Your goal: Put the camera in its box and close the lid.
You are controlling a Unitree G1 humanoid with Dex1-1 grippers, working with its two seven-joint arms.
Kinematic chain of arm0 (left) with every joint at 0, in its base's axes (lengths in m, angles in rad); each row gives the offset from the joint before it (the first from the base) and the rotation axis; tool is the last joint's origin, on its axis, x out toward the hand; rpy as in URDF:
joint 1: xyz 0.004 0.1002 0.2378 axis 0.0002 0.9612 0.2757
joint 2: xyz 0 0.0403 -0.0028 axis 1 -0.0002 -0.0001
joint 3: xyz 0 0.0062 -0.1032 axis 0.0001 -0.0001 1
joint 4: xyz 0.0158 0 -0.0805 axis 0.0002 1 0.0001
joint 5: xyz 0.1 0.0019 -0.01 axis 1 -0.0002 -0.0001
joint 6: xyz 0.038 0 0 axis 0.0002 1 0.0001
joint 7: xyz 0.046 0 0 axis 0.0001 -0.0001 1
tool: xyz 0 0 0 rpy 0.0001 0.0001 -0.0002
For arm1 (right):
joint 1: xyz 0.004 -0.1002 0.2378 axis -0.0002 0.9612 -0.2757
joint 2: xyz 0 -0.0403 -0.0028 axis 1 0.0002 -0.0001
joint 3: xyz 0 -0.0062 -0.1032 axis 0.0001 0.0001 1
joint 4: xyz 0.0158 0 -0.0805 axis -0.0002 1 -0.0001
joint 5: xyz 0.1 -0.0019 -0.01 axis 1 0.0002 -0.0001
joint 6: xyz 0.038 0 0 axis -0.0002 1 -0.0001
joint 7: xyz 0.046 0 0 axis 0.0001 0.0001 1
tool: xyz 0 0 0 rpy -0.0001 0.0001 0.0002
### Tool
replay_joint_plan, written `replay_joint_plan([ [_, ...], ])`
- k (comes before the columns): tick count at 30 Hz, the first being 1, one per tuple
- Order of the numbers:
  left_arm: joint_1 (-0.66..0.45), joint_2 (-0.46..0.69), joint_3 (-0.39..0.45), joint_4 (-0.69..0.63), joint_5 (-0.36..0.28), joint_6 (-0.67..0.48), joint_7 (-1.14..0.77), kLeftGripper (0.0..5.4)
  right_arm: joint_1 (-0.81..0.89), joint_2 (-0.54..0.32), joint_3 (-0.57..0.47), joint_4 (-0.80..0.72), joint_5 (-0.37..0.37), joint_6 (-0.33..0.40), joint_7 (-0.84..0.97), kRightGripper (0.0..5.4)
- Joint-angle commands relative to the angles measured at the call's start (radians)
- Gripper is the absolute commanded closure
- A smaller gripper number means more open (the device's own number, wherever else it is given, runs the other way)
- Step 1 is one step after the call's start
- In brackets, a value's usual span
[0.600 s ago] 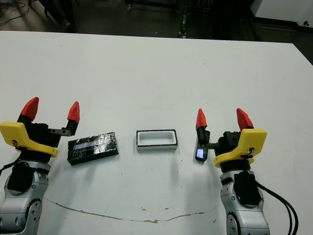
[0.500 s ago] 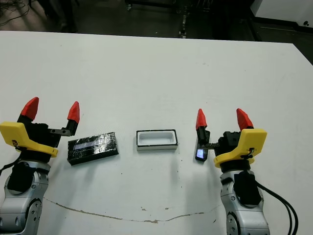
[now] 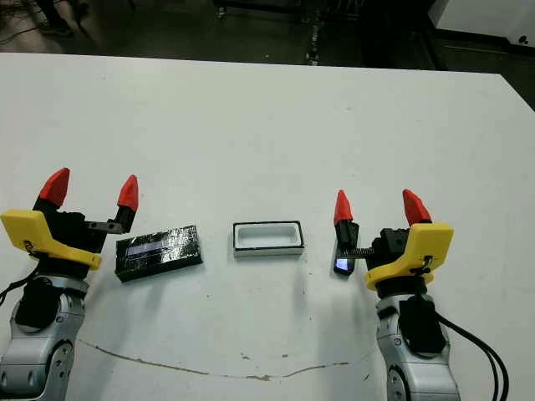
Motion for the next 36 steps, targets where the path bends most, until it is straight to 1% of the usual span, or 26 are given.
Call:
replay_joint_plan([
  [1,0.017,0.003,0.005,0.003,-0.006,0.006,-0.002,0.04,-0.005,-0.053,-0.034,-0.020,0.020,0.023,0.034,0.00],
  [4,0.017,0.005,0.006,0.009,0.001,-0.001,-0.002,0.04,-0.027,-0.089,-0.066,-0.030,0.043,0.033,0.061,0.00],
  [6,0.016,0.002,0.006,0.012,-0.009,-0.002,-0.007,0.04,-0.032,-0.105,-0.077,-0.048,0.056,0.051,0.067,0.00],
  [9,0.019,0.003,0.003,0.007,-0.012,0.006,-0.008,0.04,-0.020,-0.103,-0.067,-0.074,0.054,0.069,0.057,0.00],
  [12,0.021,-0.002,0.004,0.009,-0.020,0.005,-0.006,0.04,0.011,-0.055,-0.032,-0.108,0.051,0.109,0.004,0.00],
  [14,0.021,-0.003,0.005,0.011,-0.022,0.003,-0.007,0.04,0.038,-0.003,0.000,-0.125,0.038,0.125,-0.050,0.00],
  [17,0.023,-0.003,0.006,0.014,-0.024,-0.003,-0.010,0.04,0.090,0.065,0.065,-0.131,-0.013,0.112,-0.123,0.00],
  [20,0.027,0.001,0.004,0.008,-0.013,0.002,-0.006,0.04,0.135,0.110,0.123,-0.137,-0.048,0.104,-0.164,0.00],
  [25,0.029,-0.002,0.004,0.014,-0.024,-0.004,-0.014,0.04,0.188,0.147,0.188,-0.153,-0.087,0.117,-0.202,0.00],
  [26,0.031,-0.002,0.002,0.013,-0.018,-0.004,-0.012,0.04,0.196,0.154,0.196,-0.154,-0.092,0.117,-0.208,0.00],
  [30,0.039,-0.001,0.001,0.002,-0.007,0.005,-0.006,0.04,0.216,0.181,0.218,-0.150,-0.120,0.120,-0.246,0.00],
  [36,0.040,-0.003,0.004,0.000,-0.023,0.011,-0.011,0.04,0.227,0.206,0.245,-0.120,-0.170,0.122,-0.306,0.00],
])
